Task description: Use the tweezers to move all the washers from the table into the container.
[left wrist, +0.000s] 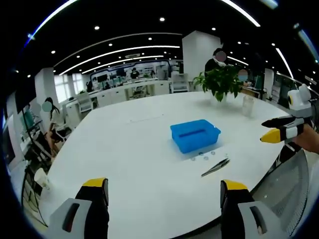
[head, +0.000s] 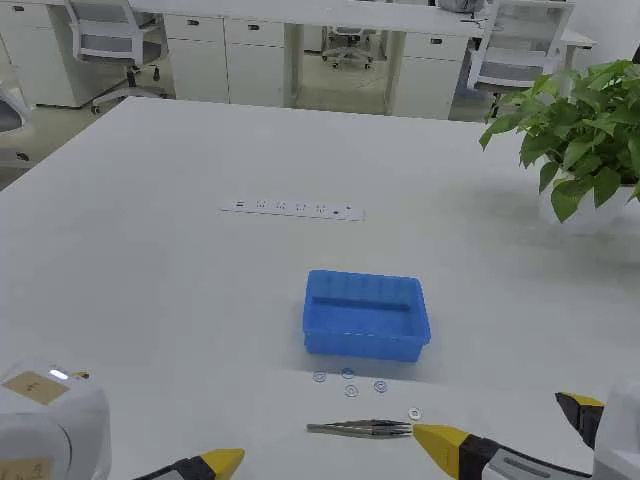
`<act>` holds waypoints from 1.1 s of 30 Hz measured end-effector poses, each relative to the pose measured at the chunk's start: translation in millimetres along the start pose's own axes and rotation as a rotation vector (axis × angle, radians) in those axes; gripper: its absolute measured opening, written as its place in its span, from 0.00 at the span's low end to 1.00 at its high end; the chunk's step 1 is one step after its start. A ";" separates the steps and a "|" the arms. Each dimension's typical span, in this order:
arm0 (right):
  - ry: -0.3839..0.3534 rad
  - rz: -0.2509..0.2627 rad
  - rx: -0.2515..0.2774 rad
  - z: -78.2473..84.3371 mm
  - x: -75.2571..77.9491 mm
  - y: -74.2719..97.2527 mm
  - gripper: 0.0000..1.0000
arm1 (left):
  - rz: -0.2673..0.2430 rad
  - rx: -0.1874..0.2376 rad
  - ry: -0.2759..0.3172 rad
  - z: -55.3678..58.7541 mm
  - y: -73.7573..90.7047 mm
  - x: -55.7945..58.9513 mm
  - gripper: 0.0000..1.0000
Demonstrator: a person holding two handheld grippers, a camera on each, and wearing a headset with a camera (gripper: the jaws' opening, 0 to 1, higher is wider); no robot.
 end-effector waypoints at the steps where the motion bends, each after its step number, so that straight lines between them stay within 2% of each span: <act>1: -0.001 -0.001 0.000 0.1 0.0 0.0 0.99 | -0.001 -0.001 -0.002 0.0 -0.1 0.1 0.97; 7: 0.001 0.000 -0.006 1.3 0.4 -0.6 0.99 | 0.018 0.011 -0.005 -2.7 0.1 3.4 0.98; 16: -0.002 0.000 0.002 0.5 1.9 0.2 0.99 | 0.017 0.010 -0.016 -3.8 0.1 5.3 0.98; 26: 0.004 0.000 0.003 -0.8 0.4 -0.3 0.99 | 0.009 -0.008 -0.018 0.0 -2.7 2.0 0.97; 33: 0.010 -0.006 -0.007 0.4 -2.9 -2.7 0.99 | 0.009 -0.003 -0.024 -3.3 -3.0 -0.3 0.97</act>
Point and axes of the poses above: the centre of the closed fingertips' face, and the gripper's own axes: y roughly backward along the fingers, x roughly to its right, z roughly out of its underside, the point moved 2 cm from there along y, roughly backward along the fingers, and after that the axes turned 10 degrees about -x, right-handed, at the moved point
